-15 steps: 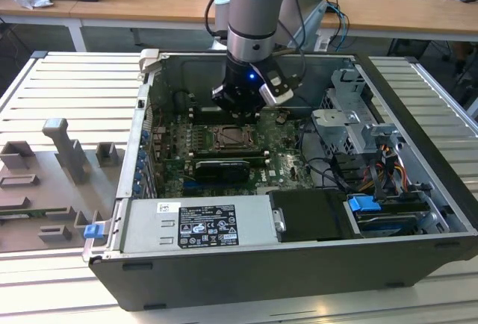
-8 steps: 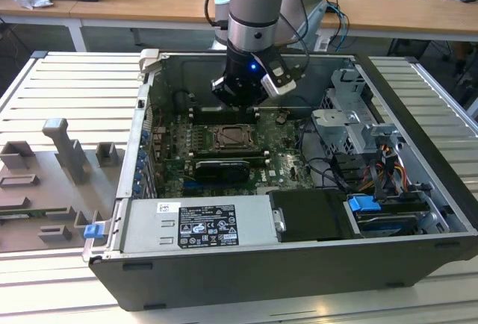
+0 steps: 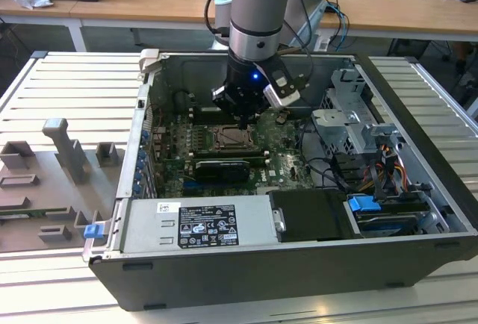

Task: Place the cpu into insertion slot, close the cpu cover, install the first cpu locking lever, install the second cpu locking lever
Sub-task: 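Install the second cpu locking lever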

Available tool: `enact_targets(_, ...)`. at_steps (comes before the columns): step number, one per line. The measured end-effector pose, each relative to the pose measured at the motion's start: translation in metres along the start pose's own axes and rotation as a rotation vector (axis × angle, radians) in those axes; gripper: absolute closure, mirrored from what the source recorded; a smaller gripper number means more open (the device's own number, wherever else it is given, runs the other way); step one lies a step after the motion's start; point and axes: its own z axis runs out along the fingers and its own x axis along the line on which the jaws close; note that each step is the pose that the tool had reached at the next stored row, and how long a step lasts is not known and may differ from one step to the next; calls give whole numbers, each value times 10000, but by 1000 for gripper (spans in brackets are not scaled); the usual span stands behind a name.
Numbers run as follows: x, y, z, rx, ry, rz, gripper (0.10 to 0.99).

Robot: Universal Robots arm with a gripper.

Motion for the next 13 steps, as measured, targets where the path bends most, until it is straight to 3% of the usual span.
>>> enact_targets(6, 1, -16, -59, -1, -2, -3, 980)
enact_targets(13, 15, -143, -71, -1, -2, -1, 980)
